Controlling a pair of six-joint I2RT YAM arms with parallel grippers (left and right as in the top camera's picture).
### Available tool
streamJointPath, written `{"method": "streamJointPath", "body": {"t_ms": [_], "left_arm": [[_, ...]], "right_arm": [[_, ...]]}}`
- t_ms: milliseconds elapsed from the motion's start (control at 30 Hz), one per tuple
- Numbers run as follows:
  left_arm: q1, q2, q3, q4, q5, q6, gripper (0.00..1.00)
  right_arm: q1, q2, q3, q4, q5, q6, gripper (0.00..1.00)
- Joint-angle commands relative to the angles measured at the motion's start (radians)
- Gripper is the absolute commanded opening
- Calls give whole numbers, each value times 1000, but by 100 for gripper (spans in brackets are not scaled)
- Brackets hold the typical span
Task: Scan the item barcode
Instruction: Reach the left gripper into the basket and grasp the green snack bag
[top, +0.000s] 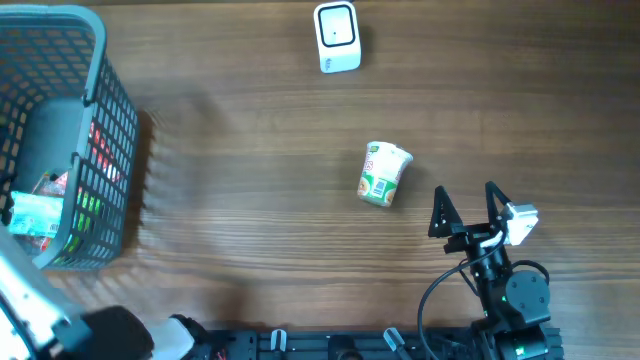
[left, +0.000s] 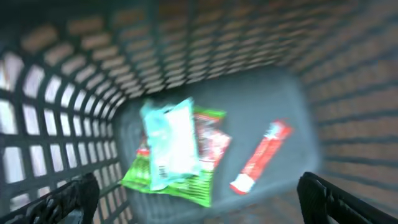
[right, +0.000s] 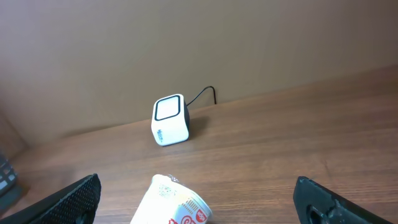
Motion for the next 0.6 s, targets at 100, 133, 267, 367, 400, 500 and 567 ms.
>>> {"method": "streamJointPath", "body": {"t_ms": [100, 133, 267, 367, 400, 500, 567], "left_arm": [[34, 139, -245, 121, 5, -42, 100], [34, 159, -276, 145, 5, -38, 100], [35, 227, -390, 277, -5, 11, 100], [35, 268, -403, 325, -1, 68, 100], [35, 281, -403, 331, -1, 69, 100], [35, 342, -403, 343, -1, 89, 100], [35, 385, -403, 342, 2, 89, 100]], "right_arm": [[-4, -4, -1, 5, 3, 10, 100], [-4, -4, -1, 5, 3, 10, 100], [-4, -4, -1, 5, 3, 10, 100], [-4, -4, -1, 5, 3, 10, 100], [-4, -4, -1, 5, 3, 10, 100], [-4, -4, -1, 5, 3, 10, 100], [-4, -4, -1, 5, 3, 10, 100]]}}
